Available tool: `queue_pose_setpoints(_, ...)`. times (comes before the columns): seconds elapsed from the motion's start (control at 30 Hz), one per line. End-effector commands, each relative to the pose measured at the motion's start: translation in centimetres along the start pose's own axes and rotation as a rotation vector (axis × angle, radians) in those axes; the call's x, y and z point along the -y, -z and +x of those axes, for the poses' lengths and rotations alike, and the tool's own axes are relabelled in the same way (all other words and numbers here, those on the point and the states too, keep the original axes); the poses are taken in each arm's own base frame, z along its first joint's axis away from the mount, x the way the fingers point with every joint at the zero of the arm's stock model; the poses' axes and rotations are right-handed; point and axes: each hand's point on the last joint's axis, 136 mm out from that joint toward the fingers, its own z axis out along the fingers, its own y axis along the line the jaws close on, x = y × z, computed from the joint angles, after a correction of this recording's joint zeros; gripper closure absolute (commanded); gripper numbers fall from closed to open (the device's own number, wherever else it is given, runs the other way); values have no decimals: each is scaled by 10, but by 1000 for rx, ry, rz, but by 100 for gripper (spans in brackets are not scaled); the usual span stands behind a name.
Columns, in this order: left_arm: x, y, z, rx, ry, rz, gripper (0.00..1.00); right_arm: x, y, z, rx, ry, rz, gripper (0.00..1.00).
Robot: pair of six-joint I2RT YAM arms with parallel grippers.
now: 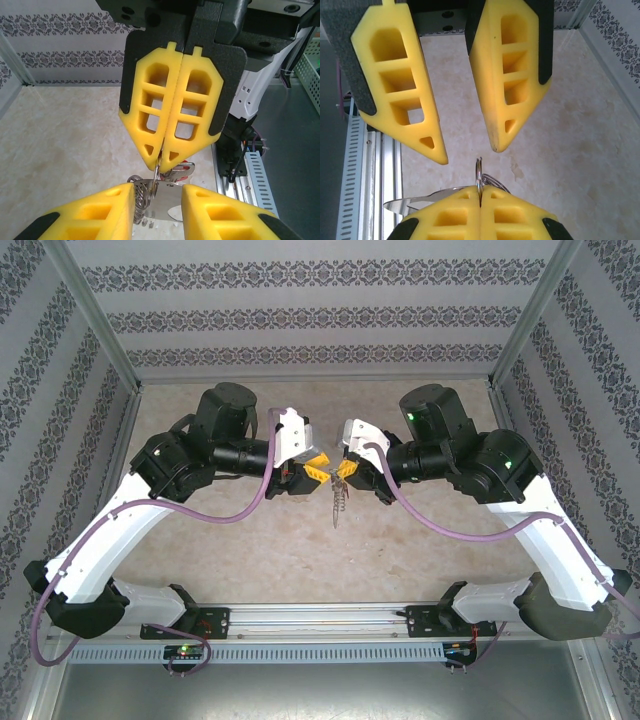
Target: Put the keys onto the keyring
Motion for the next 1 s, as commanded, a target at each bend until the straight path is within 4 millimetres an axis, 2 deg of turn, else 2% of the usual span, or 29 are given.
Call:
queue_pose_setpoints(0.0, 4, -4, -10, 46, -9, 28, 70, -5, 9, -10, 47, 25, 0, 100)
queue_pose_setpoints(0.2, 4, -8, -10, 56, 2, 37, 76, -8, 7, -10, 50, 22, -6, 100)
queue_pose_setpoints(0.5, 2, -12, -10, 73, 8, 36, 77, -11, 7, -11, 58, 22, -20, 100)
queue_pose_setpoints(0.6, 3, -13, -10, 77, 8, 41, 86, -11, 7, -11, 62, 20, -16, 100)
queue_pose_setpoints(0.67, 4, -12, -12, 88, 8, 43, 99, -12, 7, -10, 61, 17, -16, 100)
queue_pose_setpoints(0.8, 8, -9, -16, 110, 12, 56, 100, -13, 8, -11, 74, 12, -14, 100)
queue_pose_setpoints(0.9, 10, -6, -18, 126, 19, 57, 100, -13, 12, -12, 103, -1, 2, 85)
queue_pose_setpoints(0.97, 11, -2, -21, 143, 15, 52, 100, -12, 15, -12, 125, -23, 6, 79)
